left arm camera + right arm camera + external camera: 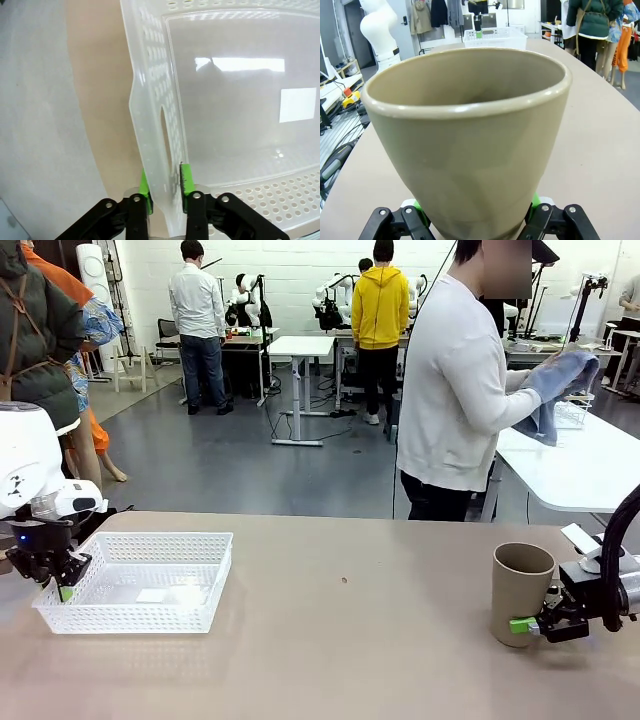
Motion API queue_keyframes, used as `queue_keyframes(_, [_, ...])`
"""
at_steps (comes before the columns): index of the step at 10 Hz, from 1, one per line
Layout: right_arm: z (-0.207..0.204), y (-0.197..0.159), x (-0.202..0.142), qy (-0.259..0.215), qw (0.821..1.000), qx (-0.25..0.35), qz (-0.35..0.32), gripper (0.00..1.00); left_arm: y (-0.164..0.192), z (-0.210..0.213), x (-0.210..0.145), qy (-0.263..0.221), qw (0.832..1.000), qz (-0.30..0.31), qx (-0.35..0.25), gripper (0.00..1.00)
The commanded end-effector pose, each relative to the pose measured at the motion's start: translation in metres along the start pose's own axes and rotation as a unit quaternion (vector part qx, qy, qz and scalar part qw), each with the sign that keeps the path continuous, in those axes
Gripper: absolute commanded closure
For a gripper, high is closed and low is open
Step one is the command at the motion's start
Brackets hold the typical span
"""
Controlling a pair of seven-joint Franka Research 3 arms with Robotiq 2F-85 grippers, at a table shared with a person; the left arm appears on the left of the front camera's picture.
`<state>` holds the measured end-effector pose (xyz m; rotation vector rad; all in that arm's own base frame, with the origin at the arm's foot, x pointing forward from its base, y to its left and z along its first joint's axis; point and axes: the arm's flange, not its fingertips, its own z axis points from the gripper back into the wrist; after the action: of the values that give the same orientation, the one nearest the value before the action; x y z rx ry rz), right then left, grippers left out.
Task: Clean and organize the cups into the basket.
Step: Pick up the Organizing basket and move it to the center of the table, then pick up the Reusable plastic cup from the right side of the table and place it inside the Organizing basket.
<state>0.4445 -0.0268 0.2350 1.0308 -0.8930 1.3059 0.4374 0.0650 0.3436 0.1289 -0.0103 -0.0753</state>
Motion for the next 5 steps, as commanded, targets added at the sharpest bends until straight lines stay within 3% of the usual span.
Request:
queue_keyframes(1, [-0.0001, -0.0033, -0.0015, 0.018, 1.000, -0.010, 0.001, 1.00, 0.0023, -0.0028, 0.0026, -0.004, 1.000, 0.017, 0.016, 1.00])
queue_keyframes(2, [-0.0004, -0.0032, -0.0016, 0.020, 1.000, -0.010, 0.002, 0.77, 0.0027, -0.0026, 0.0023, -0.005, 1.000, 0.020, 0.017, 1.00])
queue_keyframes(3, [-0.0003, -0.0028, -0.0015, 0.021, 1.000, -0.009, 0.002, 1.00, 0.0028, -0.0024, 0.0023, -0.006, 0.999, 0.026, 0.017, 1.00])
queue_keyframes(5, [0.0000, -0.0015, -0.0014, 0.024, 1.000, -0.009, 0.002, 1.00, 0.0029, -0.0024, 0.0016, -0.005, 0.999, 0.031, 0.015, 1.00])
